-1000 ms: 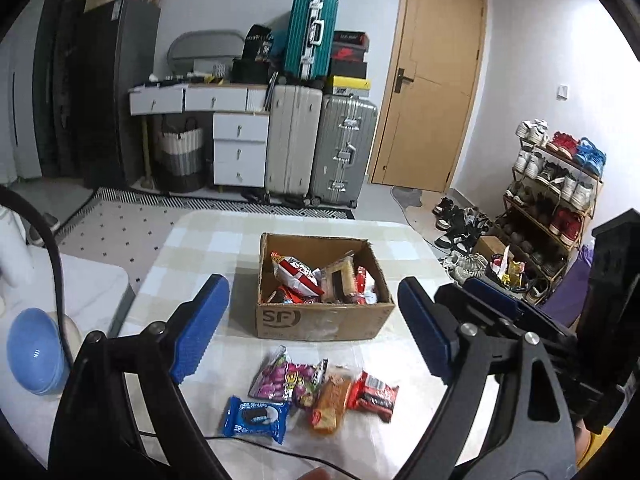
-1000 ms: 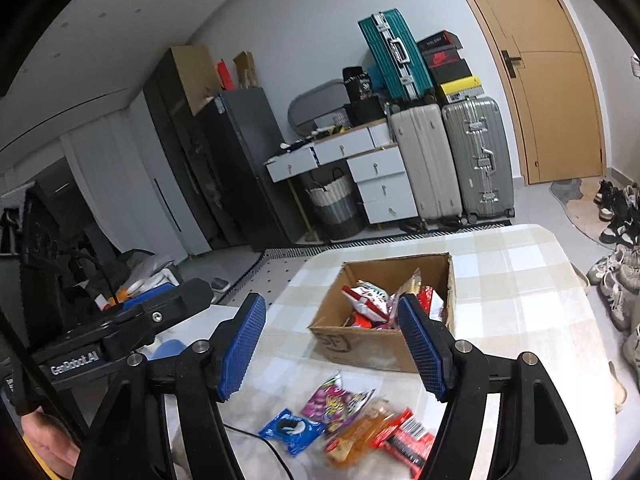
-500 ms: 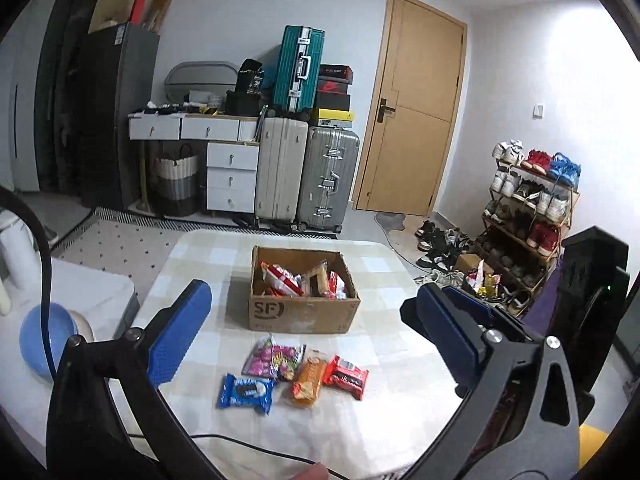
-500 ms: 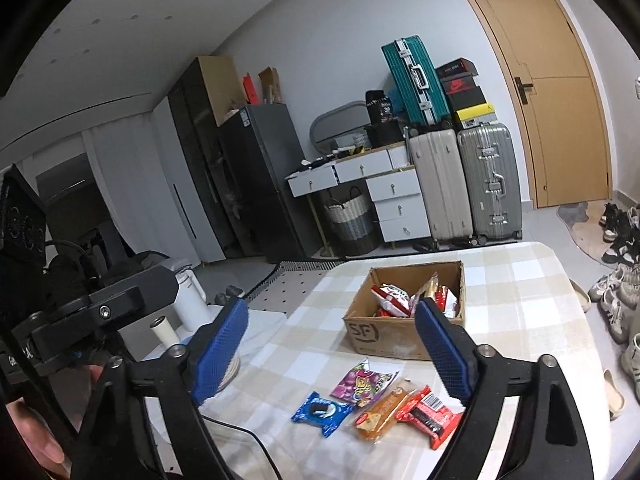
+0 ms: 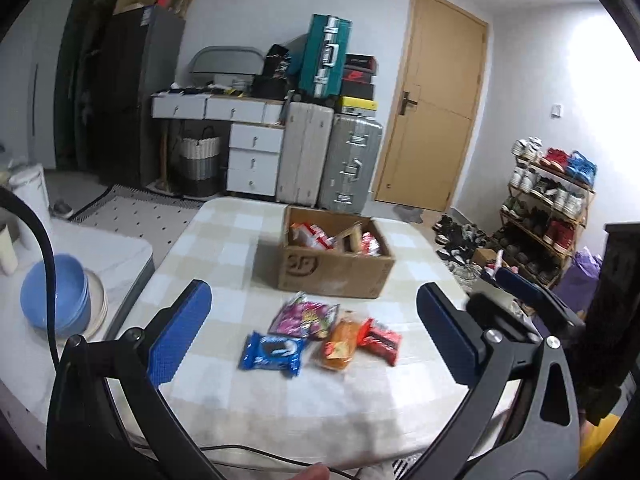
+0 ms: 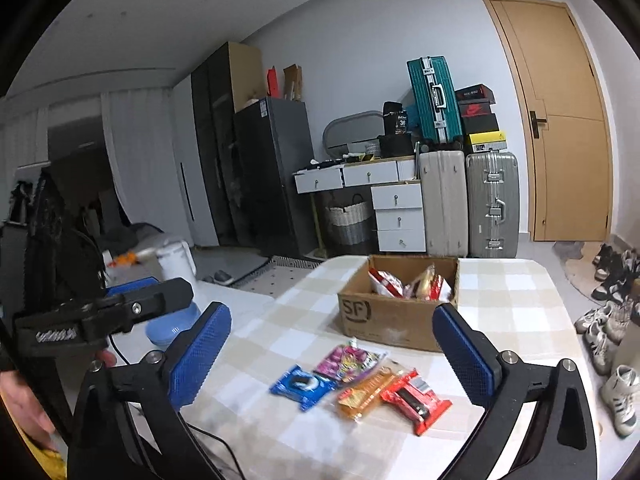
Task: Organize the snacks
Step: 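Move both tools back to the remaining snacks, then grasp the purple candy bag and blue cookie packet with the left gripper, then grasp the orange sponge cake packet with the right gripper while the left lifts its packets, then carry the candy bag and cake packet over the box with both grippers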
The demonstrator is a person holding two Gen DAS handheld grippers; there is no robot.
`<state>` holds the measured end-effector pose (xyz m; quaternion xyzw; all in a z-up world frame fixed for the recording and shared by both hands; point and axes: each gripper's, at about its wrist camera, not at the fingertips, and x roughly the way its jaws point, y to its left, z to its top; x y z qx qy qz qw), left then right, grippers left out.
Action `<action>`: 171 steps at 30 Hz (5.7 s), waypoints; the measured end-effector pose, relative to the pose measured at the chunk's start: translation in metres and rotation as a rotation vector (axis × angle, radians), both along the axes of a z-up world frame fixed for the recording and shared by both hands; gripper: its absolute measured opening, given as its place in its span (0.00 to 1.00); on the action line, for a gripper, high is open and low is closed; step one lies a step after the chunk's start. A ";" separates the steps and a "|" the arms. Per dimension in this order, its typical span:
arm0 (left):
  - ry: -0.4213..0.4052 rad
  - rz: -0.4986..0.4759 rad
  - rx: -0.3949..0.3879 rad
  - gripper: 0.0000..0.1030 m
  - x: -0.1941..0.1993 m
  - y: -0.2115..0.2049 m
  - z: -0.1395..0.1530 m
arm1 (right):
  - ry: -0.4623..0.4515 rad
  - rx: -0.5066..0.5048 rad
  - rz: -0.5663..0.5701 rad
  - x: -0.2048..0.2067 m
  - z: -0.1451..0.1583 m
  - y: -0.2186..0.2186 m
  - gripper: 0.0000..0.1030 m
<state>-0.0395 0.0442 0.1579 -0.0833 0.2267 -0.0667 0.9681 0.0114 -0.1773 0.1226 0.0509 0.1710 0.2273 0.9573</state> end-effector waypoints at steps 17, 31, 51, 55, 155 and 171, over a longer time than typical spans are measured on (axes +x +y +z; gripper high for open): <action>0.239 0.026 0.023 1.00 0.160 0.014 -0.147 | 0.182 -0.050 0.013 0.087 -0.101 0.000 0.99; 0.349 -0.002 -0.003 1.00 0.204 -0.014 -0.179 | 0.282 -0.083 -0.017 0.120 -0.138 -0.002 0.99; 0.401 -0.022 0.015 1.00 0.229 0.004 -0.184 | 0.361 -0.114 -0.059 0.123 -0.140 0.003 0.99; 0.439 -0.083 0.090 1.00 0.260 -0.020 -0.193 | 0.395 -0.086 -0.058 0.127 -0.144 -0.005 0.99; 0.276 -0.087 0.027 0.19 0.211 0.012 -0.135 | 0.456 0.208 0.016 0.132 -0.118 -0.010 0.39; 0.281 -0.191 0.024 0.19 0.185 -0.030 -0.145 | 0.422 0.142 0.034 0.106 -0.117 -0.029 0.39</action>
